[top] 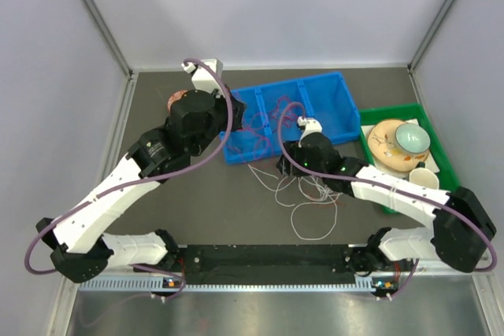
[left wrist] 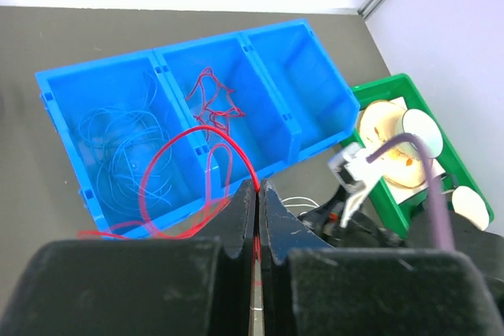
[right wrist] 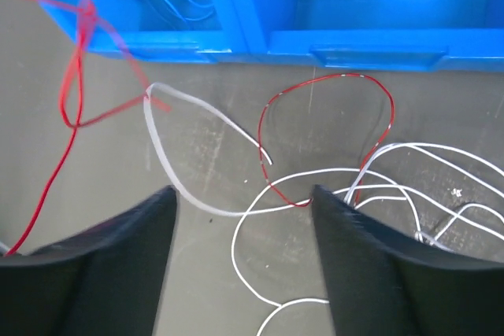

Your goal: Untangle the cables

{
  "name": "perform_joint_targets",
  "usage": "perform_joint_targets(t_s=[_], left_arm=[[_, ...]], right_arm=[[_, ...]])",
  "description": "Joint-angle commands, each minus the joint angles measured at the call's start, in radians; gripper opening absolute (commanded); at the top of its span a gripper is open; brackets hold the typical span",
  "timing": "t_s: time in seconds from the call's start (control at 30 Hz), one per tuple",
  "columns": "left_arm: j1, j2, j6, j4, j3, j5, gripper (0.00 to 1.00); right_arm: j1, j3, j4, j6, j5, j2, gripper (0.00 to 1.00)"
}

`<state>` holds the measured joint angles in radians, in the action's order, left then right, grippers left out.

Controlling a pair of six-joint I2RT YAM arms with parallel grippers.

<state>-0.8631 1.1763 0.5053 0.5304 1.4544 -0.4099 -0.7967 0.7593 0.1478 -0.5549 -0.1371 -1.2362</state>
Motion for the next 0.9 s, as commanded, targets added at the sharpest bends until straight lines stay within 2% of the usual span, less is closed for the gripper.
perform_joint_targets(t_s=[0.0, 0.07, 0.3, 0.47, 0.6, 0.73, 0.87], left_arm=[[-0.004, -0.03, -0.01, -0.024, 0.041, -0.013, 0.0], [-0.004, -0.035, -0.014, -0.018, 0.043, -0.03, 0.0], [-0.004, -0.038, -0.051, -0.03, 0.098, -0.055, 0.0], [-0.004, -0.027, -0.085, -0.062, 0.145, -0.087, 0.0], [-0.004, -0.004, -0.12, -0.162, 0.224, -0.095, 0.0], [-0.004, 0.043, -0.149, -0.253, 0.285, -0.044, 0.0], [-0.004, 0.078, -0.166, -0.335, 0.32, -0.027, 0.0]], right_arm=[[-0.009, 0.011, -0.103, -0.007, -0.022, -0.042, 0.64], [-0.009, 0.009, -0.111, -0.011, 0.0, -0.052, 0.59], [-0.01, -0.052, -0.14, -0.014, 0.053, -0.066, 0.56], [-0.035, -0.066, -0.14, -0.005, 0.08, -0.123, 0.63], [-0.047, -0.092, -0.184, -0.023, 0.062, -0.095, 0.63], [-0.047, -0.15, -0.206, -0.048, 0.021, -0.034, 0.63], [-0.048, -0.224, -0.223, -0.108, 0.034, -0.009, 0.6]])
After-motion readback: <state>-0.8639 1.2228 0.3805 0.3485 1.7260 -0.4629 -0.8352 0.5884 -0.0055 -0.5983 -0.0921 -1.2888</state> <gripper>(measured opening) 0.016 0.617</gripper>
